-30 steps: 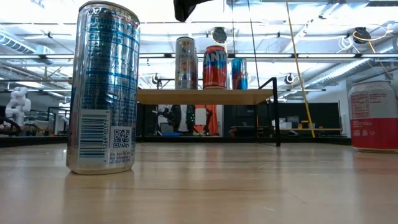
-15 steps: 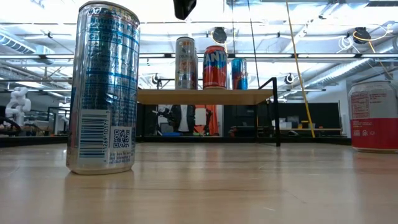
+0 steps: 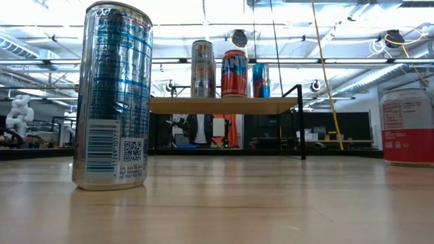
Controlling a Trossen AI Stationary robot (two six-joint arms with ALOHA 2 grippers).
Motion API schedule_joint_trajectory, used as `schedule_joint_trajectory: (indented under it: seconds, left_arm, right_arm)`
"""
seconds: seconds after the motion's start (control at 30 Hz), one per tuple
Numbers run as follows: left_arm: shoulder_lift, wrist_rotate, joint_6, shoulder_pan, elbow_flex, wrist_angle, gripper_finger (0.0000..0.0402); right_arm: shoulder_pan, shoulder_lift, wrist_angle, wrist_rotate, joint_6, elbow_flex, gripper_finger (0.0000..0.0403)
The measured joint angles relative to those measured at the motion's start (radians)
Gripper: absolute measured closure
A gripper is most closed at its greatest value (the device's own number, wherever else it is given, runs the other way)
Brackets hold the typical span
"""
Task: Place canned beverage on shelf
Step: Put the right blue soda can aligned with the other blue soda can on the shelf
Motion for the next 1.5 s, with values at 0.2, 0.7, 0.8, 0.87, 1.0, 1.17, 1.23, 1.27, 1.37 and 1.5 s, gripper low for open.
schedule_joint_trajectory:
  seconds: [0.2, 0.7, 0.8, 0.87, 1.0, 1.17, 1.23, 1.27, 1.37, 1.5]
  left_arm:
    - [-0.014, 0.0, 0.0, -0.008, 0.0, 0.005, 0.0151]
    - [-0.013, -0.001, 0.005, -0.005, 0.0, 0.106, 0.017]
    - [-0.013, -0.004, 0.006, -0.002, 0.0, 0.207, 0.0171]
    - [-0.013, -0.02, 0.006, 0.001, 0.0, 0.283, 0.0171]
    - [-0.013, -0.073, 0.056, 0.005, 0.0, 0.442, 0.0171]
    - [-0.013, -0.115, 0.147, 0.018, 0.0, 0.589, 0.0171]
    - [-0.013, -0.117, 0.162, 0.027, 0.0, 0.609, 0.0171]
    - [-0.013, -0.118, 0.164, 0.033, 0.0, 0.617, 0.0171]
    - [-0.013, -0.12, 0.189, 0.044, 0.0, 0.625, 0.0171]
    - [-0.013, -0.121, 0.254, 0.043, 0.0, 0.626, 0.0171]
  right_arm:
    - [0.0, -0.054, 0.04, 0.0, 0.091, -0.001, 0.0072]
    - [0.001, -0.205, 0.034, 0.121, 0.22, -0.002, 0.0074]
    - [0.022, -0.237, -0.01, 0.229, 0.276, -0.002, 0.0079]
    - [0.037, -0.252, 0.006, 0.314, 0.282, -0.002, 0.0082]
    - [0.047, -0.255, 0.118, 0.364, 0.259, -0.002, 0.0082]
    - [0.046, -0.218, 0.307, 0.371, 0.237, -0.002, 0.0083]
    - [0.046, -0.195, 0.379, 0.386, 0.218, -0.002, 0.0083]
    - [0.046, -0.185, 0.408, 0.386, 0.209, -0.002, 0.0083]
    - [0.046, -0.159, 0.469, 0.386, 0.193, -0.002, 0.0083]
    - [0.046, -0.137, 0.508, 0.382, 0.19, -0.002, 0.0083]
